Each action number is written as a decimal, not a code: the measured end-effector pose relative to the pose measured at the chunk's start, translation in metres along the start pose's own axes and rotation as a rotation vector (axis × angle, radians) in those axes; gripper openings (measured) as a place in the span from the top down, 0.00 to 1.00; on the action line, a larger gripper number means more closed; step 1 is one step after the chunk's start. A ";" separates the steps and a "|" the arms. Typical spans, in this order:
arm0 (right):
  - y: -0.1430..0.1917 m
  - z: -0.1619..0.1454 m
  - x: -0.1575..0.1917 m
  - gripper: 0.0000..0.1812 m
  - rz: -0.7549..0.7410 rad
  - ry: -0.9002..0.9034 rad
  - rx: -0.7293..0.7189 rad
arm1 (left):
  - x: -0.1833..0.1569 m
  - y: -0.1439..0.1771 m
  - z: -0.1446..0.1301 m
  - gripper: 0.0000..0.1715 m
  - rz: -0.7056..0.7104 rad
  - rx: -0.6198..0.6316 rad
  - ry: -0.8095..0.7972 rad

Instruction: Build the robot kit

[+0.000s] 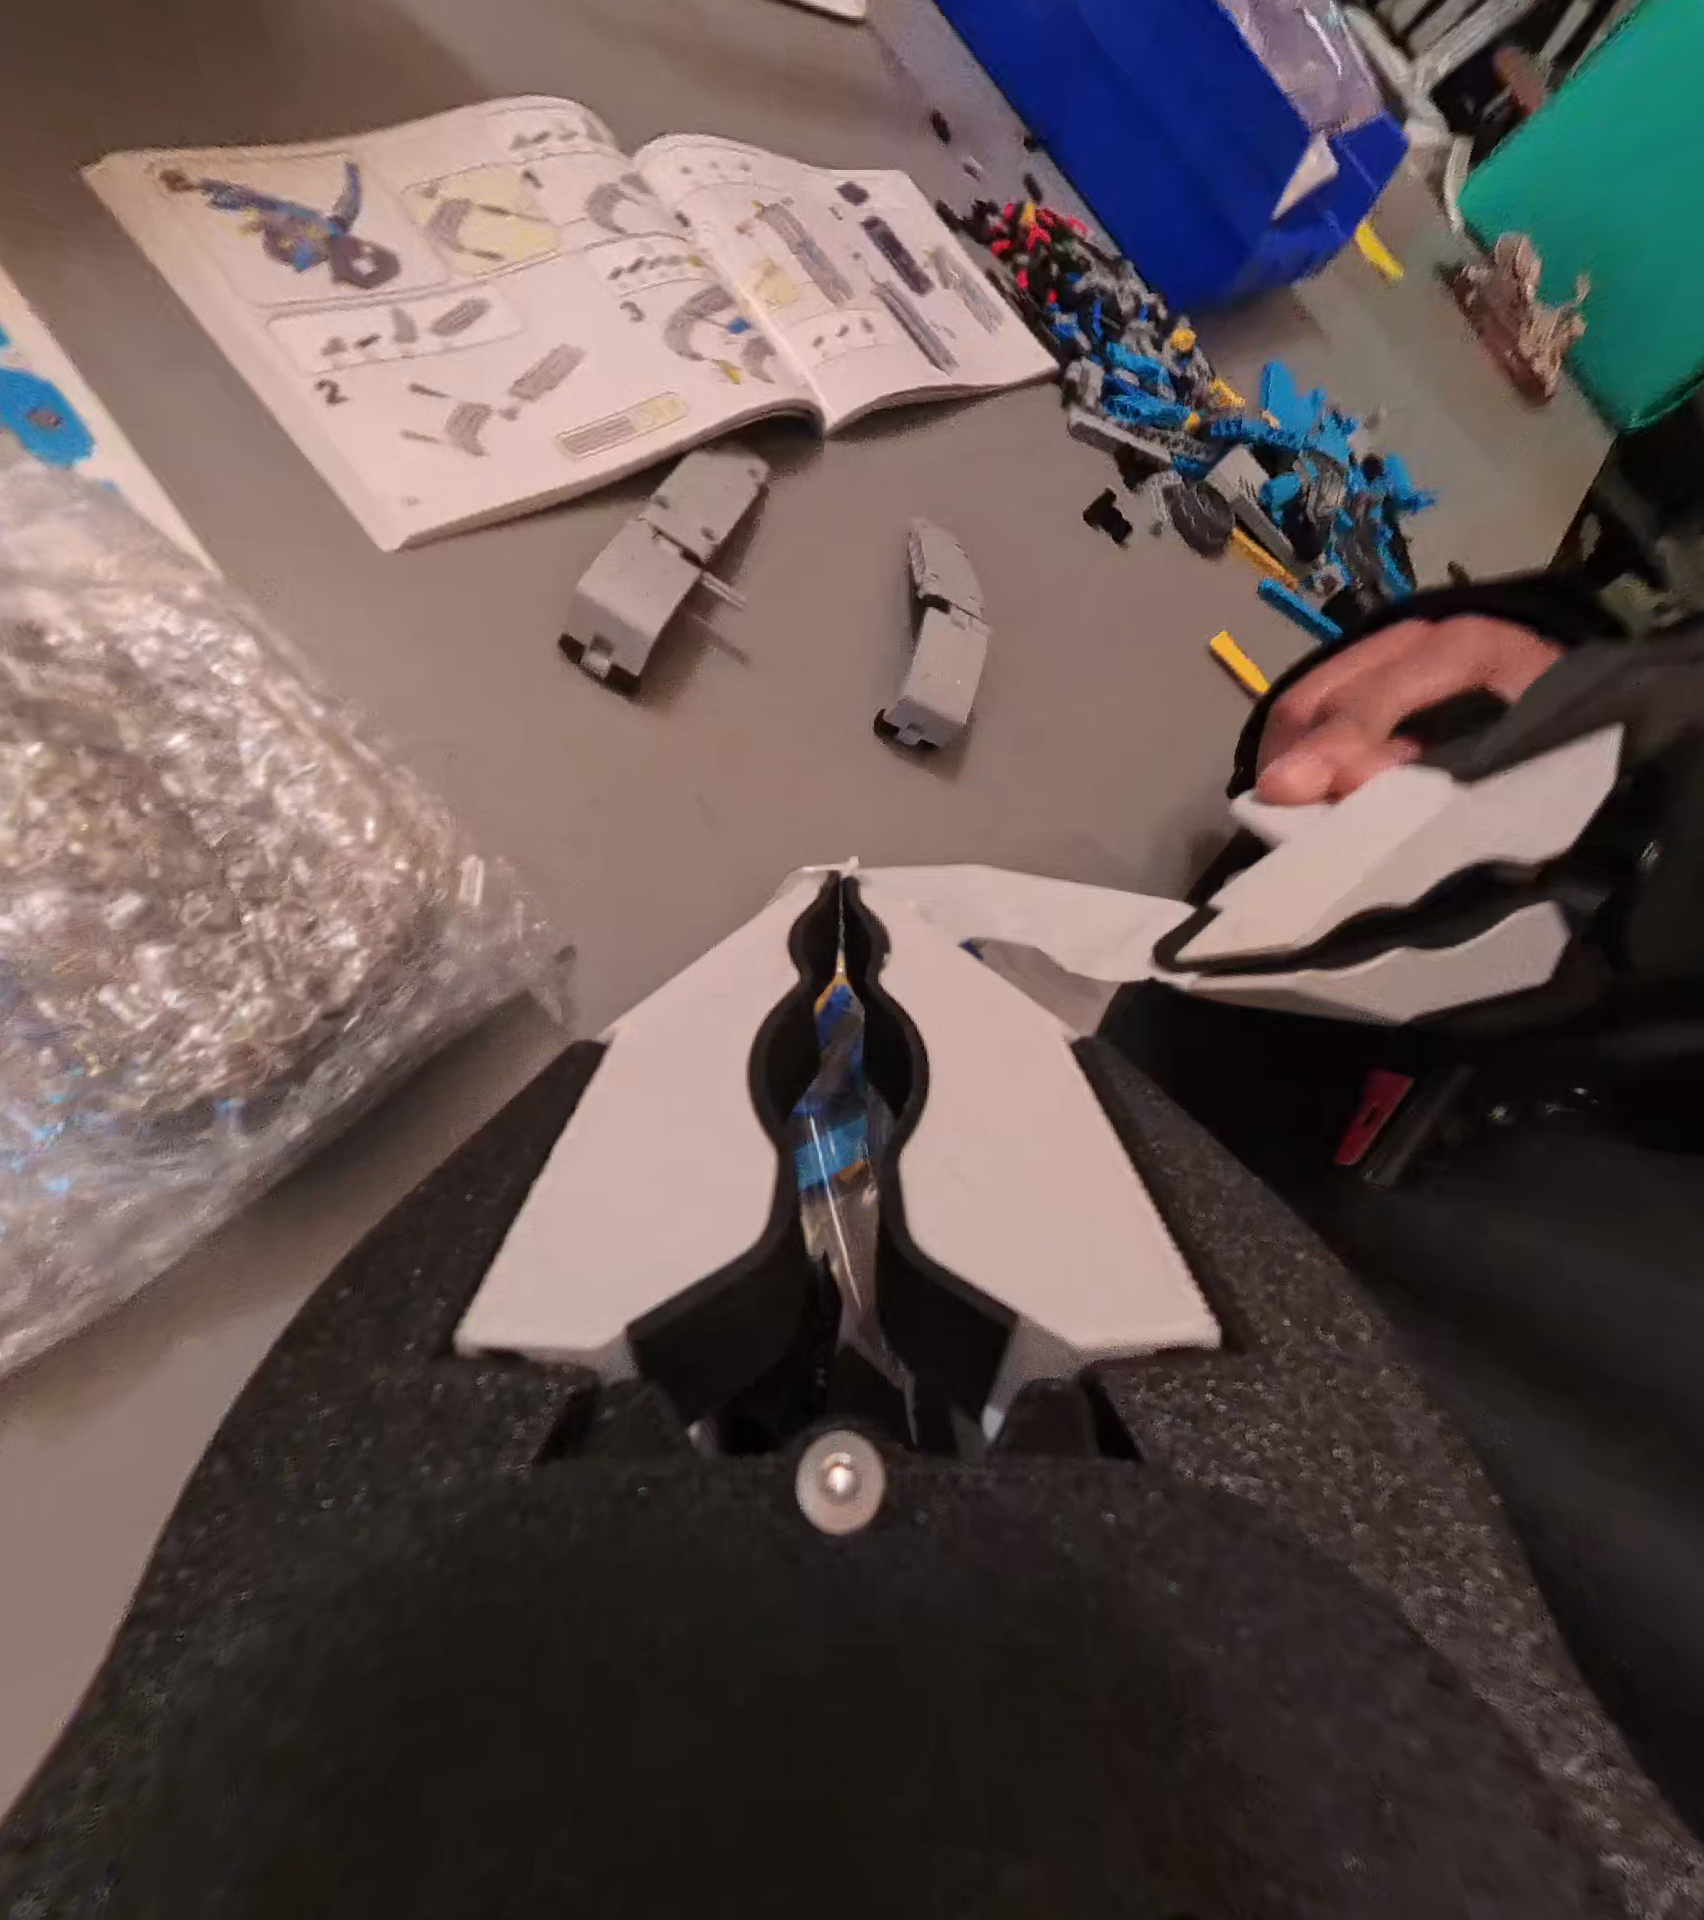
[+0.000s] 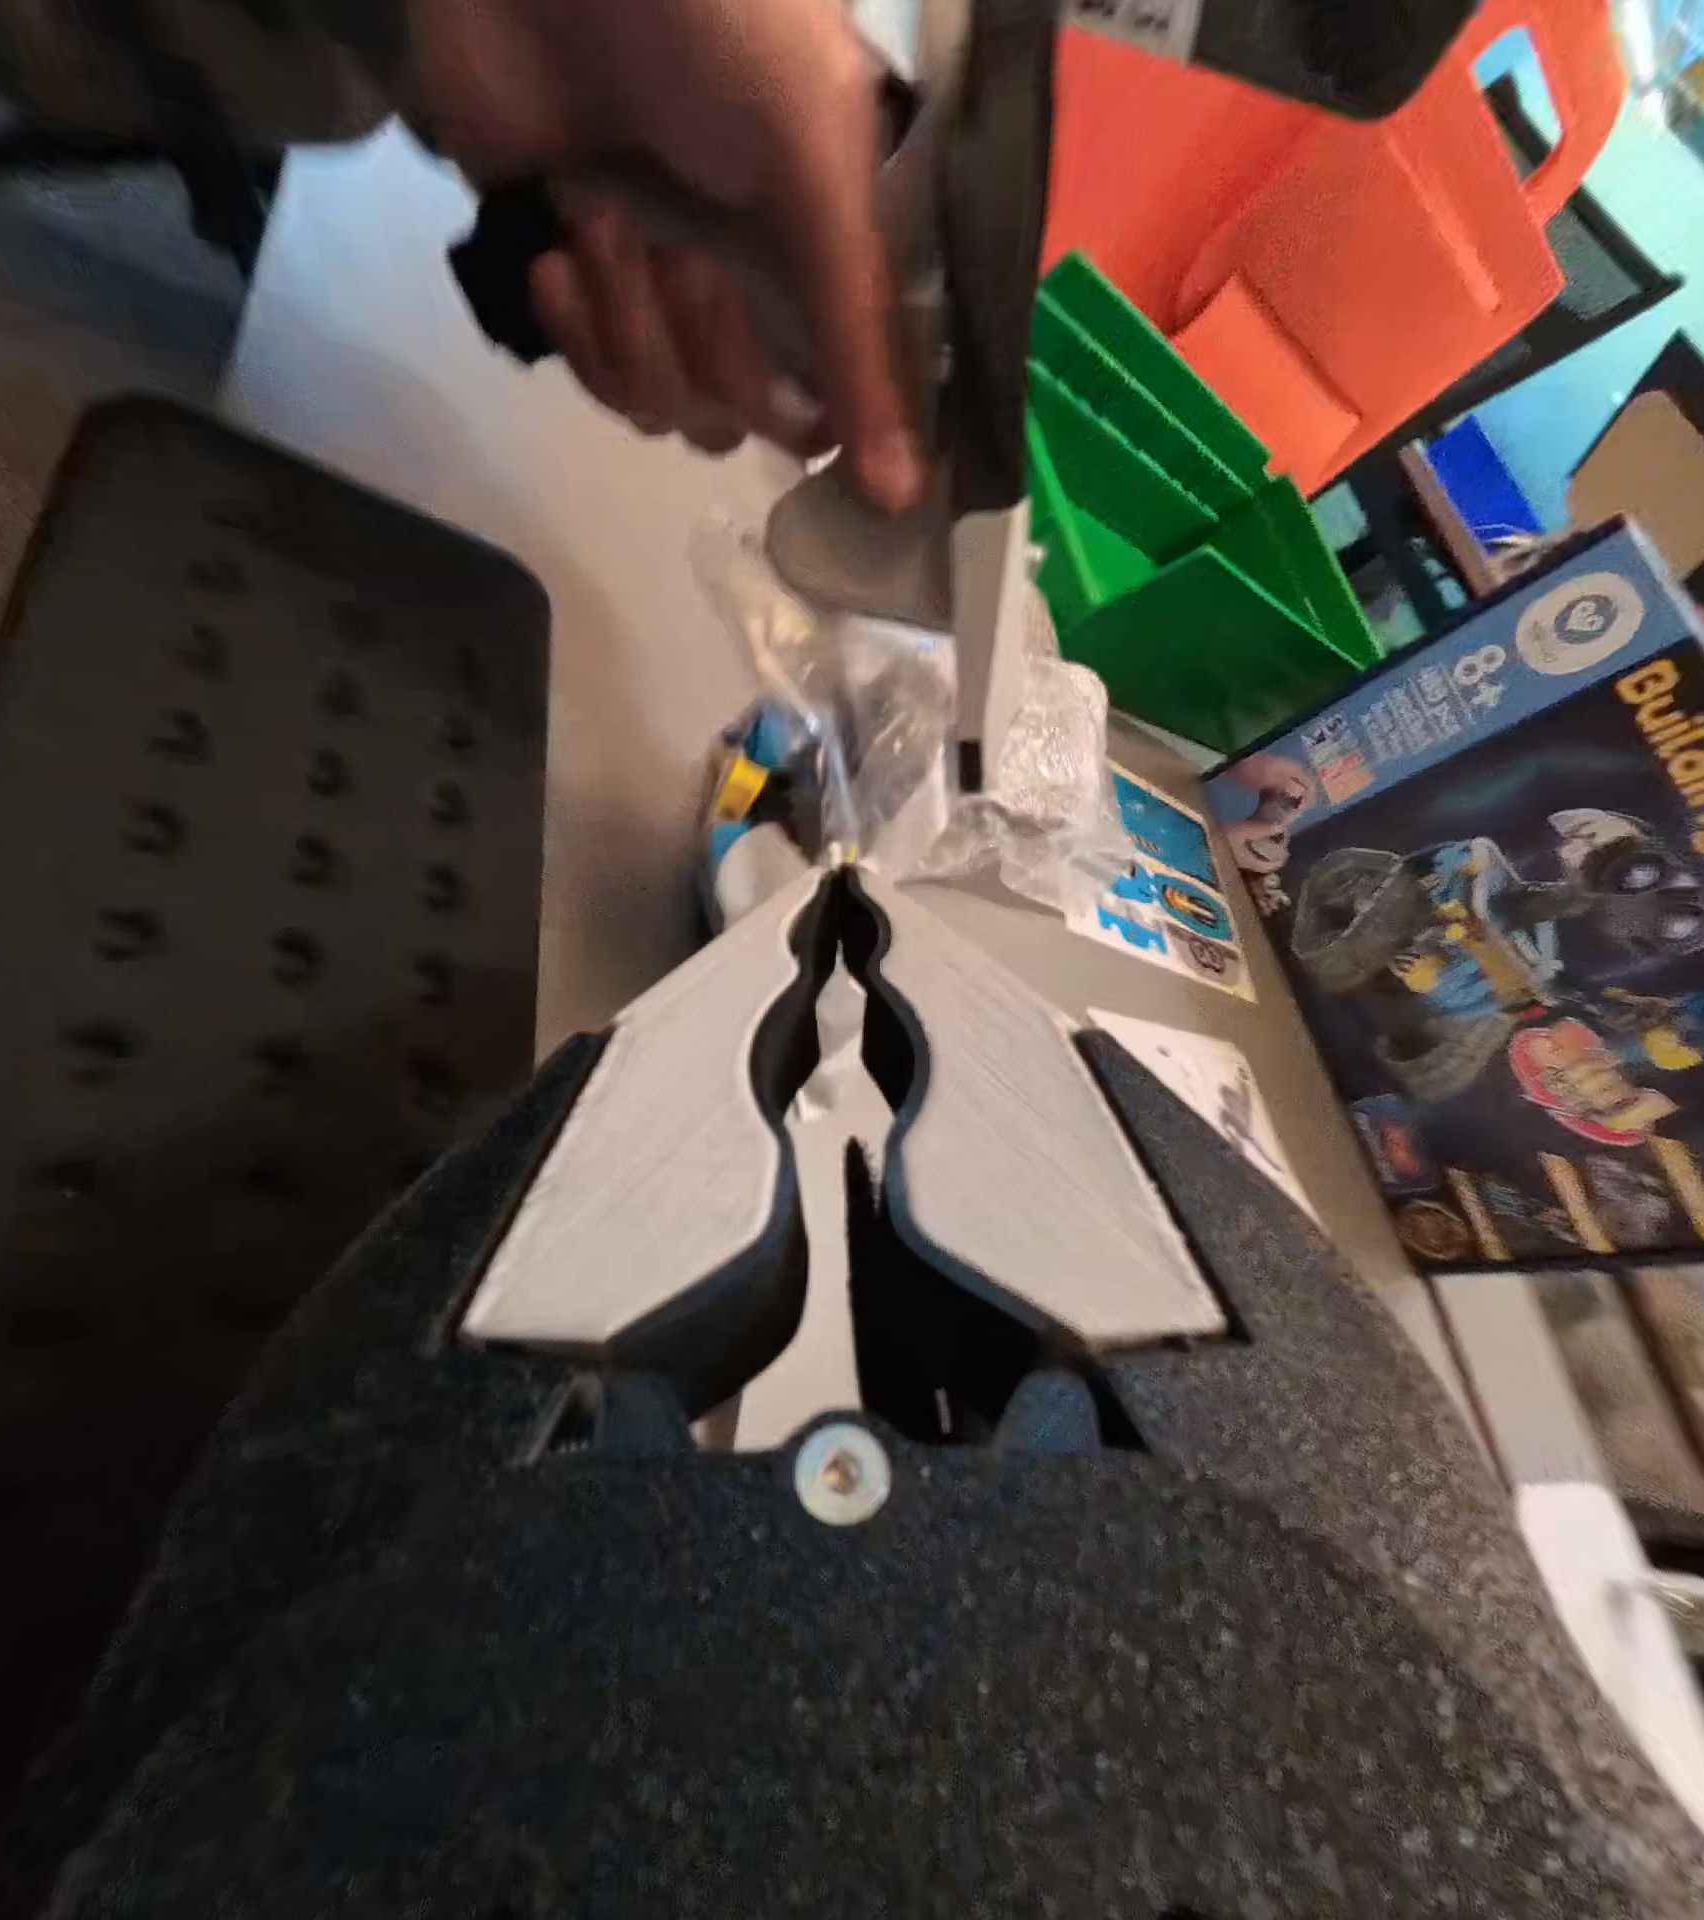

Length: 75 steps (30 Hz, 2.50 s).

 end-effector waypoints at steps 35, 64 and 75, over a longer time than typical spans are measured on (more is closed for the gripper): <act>0.189 -0.070 -0.002 1.00 0.021 -0.790 -0.027 | -0.086 -0.108 0.067 1.00 -0.045 0.033 -0.257; 0.297 -0.213 -0.027 1.00 -0.160 -1.436 -0.096 | -0.156 -0.322 0.111 1.00 -0.157 0.497 -0.397; 0.327 -0.231 -0.037 0.81 -0.461 -1.223 0.118 | -0.127 -0.309 0.137 0.82 -0.055 0.238 -0.350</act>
Point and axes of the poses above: each gripper's, where its closed fingertips meet, y back along the fingers, z out of its top, x = y × z across the jaws, the point moved 7 cm from there along y, back along the fingers, and after that the axes turned 5 degrees about y, right-handed, at the moved point
